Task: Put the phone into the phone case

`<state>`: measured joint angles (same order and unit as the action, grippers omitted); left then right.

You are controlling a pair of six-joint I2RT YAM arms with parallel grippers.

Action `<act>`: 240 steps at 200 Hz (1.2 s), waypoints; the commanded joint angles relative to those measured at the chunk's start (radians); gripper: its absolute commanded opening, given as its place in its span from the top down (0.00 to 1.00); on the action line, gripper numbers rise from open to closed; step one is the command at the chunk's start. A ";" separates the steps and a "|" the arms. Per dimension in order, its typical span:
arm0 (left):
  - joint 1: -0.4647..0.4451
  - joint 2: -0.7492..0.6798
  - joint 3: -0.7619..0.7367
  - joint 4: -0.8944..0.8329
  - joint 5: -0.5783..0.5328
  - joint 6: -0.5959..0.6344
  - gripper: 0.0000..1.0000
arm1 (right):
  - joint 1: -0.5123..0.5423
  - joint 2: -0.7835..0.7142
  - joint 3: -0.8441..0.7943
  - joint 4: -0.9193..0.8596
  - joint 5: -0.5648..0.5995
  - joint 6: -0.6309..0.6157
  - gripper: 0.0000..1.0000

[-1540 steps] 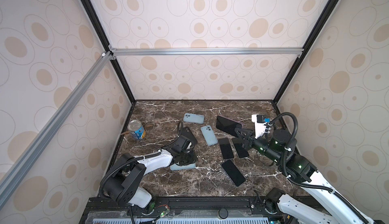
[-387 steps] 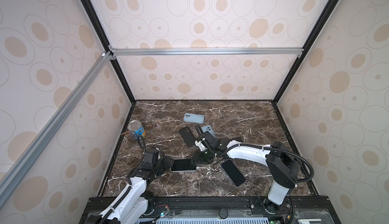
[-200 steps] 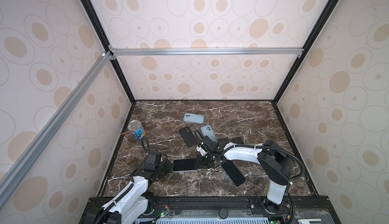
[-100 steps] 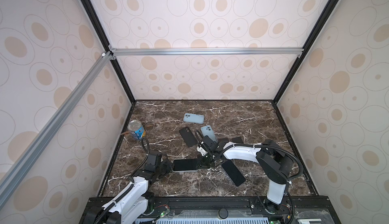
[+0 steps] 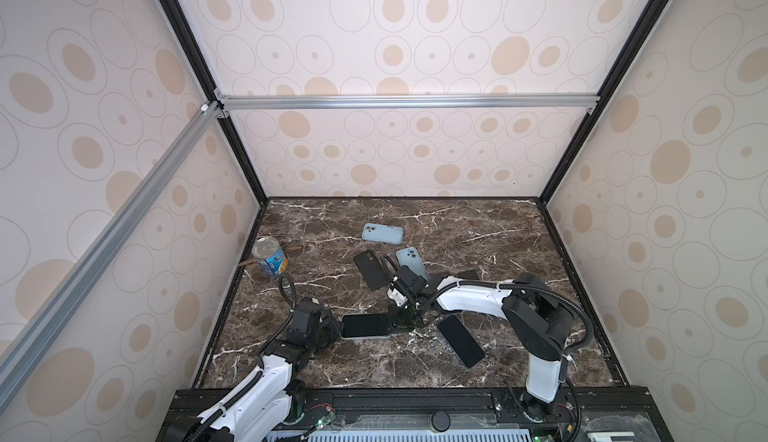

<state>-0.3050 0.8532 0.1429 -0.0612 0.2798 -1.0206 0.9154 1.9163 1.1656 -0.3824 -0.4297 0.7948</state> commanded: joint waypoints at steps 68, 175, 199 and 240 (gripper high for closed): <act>-0.039 0.031 -0.049 -0.060 0.085 -0.027 0.87 | 0.103 0.226 -0.013 0.015 0.103 -0.015 0.94; -0.042 0.025 -0.060 -0.058 0.081 -0.040 0.87 | 0.120 0.304 0.085 -0.026 0.093 -0.015 0.93; -0.042 0.018 -0.061 -0.066 0.085 -0.042 0.87 | 0.119 0.298 0.085 -0.039 0.103 -0.015 0.93; -0.042 -0.016 -0.048 -0.072 0.091 -0.068 0.88 | 0.116 0.129 -0.011 0.003 0.185 0.007 0.93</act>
<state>-0.3103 0.8352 0.1211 -0.0250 0.2600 -1.0508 0.9474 1.9560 1.2724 -0.5453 -0.3561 0.7887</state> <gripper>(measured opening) 0.123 0.071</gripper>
